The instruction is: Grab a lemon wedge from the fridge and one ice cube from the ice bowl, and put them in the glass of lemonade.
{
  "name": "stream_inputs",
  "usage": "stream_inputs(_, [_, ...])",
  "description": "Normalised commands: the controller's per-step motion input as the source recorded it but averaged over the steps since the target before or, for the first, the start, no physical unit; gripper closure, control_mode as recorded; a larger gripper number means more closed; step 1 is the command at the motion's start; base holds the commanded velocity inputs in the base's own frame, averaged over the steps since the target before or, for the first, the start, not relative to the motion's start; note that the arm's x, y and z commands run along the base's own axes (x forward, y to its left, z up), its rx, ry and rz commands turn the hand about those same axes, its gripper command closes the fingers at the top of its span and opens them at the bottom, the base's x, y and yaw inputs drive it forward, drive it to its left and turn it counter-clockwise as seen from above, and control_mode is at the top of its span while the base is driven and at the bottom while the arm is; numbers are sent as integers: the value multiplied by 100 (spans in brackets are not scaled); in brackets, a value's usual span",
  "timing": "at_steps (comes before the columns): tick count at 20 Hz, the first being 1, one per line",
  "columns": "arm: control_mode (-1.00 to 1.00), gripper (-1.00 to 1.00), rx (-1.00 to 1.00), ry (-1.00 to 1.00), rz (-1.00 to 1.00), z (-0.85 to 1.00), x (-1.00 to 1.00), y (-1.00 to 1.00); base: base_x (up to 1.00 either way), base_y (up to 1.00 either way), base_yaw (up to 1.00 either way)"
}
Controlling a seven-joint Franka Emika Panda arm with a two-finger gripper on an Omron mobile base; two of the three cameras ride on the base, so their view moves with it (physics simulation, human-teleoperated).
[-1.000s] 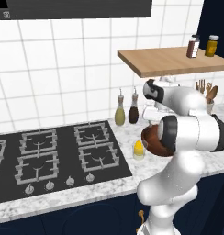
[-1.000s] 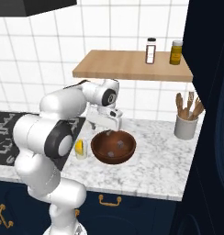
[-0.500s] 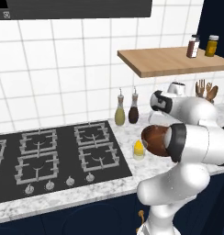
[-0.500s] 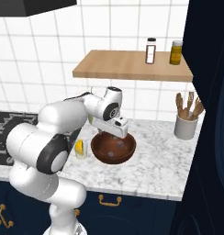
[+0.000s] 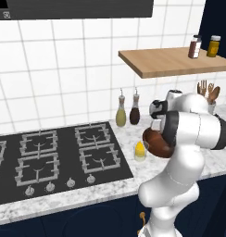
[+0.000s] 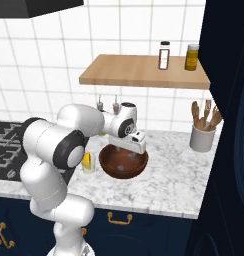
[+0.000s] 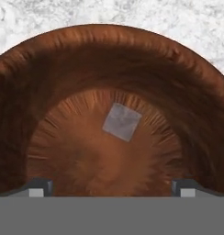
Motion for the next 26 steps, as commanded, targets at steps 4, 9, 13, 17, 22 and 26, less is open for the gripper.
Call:
stream_inputs(4, [-100, -100, -4, 0, 0, -46, 40, -6, 0, 0, 0])
stream_inputs(9, [-100, -100, -3, 0, 0, -51, 10, -28, 0, 0, 0])
stream_inputs(13, [-100, -100, -2, -4, 0, -24, 1, -15, 0, 0, 0])
stream_inputs(17, [-100, -100, -2, -3, 0, -15, -11, 2, 0, 0, 0])
stream_inputs(22, [-100, 100, 0, 0, 0, -1, -4, 0, 0, 0, 0])
stream_inputs(26, [-100, 100, 0, 0, 0, 0, 0, 0, 0, 0, 0])
